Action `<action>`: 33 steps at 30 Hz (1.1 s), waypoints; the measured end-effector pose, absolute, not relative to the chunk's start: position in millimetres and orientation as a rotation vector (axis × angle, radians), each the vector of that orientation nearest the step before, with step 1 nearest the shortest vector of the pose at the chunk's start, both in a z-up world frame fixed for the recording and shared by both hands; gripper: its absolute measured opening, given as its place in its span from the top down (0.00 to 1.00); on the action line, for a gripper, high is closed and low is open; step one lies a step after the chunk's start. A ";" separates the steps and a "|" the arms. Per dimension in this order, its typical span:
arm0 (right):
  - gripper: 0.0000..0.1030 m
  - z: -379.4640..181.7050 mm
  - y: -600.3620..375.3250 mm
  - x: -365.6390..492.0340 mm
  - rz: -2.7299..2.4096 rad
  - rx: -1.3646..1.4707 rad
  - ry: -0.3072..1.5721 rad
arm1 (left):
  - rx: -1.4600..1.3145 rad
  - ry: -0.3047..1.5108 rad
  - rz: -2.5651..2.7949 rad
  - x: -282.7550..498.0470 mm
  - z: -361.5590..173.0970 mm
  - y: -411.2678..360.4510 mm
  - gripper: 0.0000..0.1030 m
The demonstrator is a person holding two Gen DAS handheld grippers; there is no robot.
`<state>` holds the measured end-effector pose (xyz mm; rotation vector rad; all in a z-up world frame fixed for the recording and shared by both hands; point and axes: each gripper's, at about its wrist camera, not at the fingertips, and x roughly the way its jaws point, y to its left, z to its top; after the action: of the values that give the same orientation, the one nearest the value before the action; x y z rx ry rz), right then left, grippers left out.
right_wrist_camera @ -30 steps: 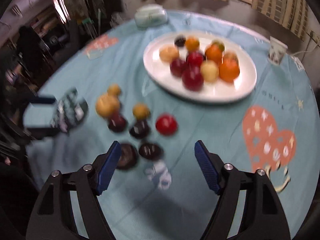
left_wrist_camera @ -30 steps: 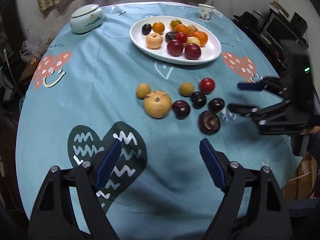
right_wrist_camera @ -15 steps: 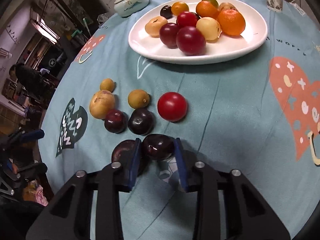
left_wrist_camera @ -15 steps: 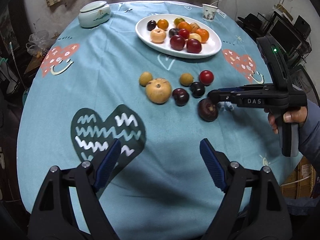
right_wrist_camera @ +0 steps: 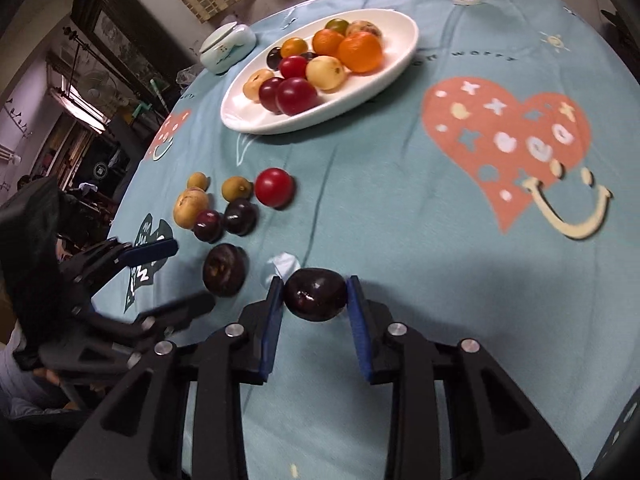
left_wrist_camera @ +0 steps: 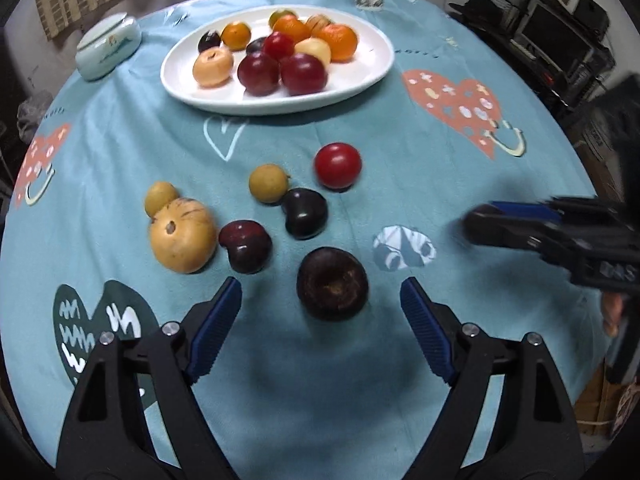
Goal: Organize fruits
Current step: 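Grasp the large dark plum with the left gripper while the right grasps a dark plum, then carry both plums to the white plate and open both grippers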
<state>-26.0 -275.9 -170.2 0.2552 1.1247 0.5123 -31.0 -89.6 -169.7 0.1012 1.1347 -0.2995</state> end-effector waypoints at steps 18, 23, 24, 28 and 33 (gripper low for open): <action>0.69 -170.3 -258.0 -45.2 0.549 0.362 1.102 | 0.098 1.067 -0.338 -54.4 -123.4 -59.0 0.61; 0.69 -161.1 -232.4 -58.5 0.577 0.379 1.081 | 0.151 1.002 -0.301 -55.1 -107.4 -43.7 0.60; 0.69 -160.0 -225.1 -61.3 0.580 0.375 1.081 | 0.152 1.000 -0.305 -55.6 -108.7 -40.1 0.60; 0.69 -159.4 -203.4 -71.1 0.579 0.371 1.098 | 0.142 1.033 -0.311 -53.9 -116.3 -28.5 0.60; 0.69 -154.4 -182.6 -77.6 0.584 0.338 1.117 | 0.124 1.019 -0.339 -53.1 -115.3 -18.7 0.60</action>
<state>-77.6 -182.6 -154.4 0.3384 1.1166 0.5840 -53.1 -18.7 -115.3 0.1245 1.0194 -0.3390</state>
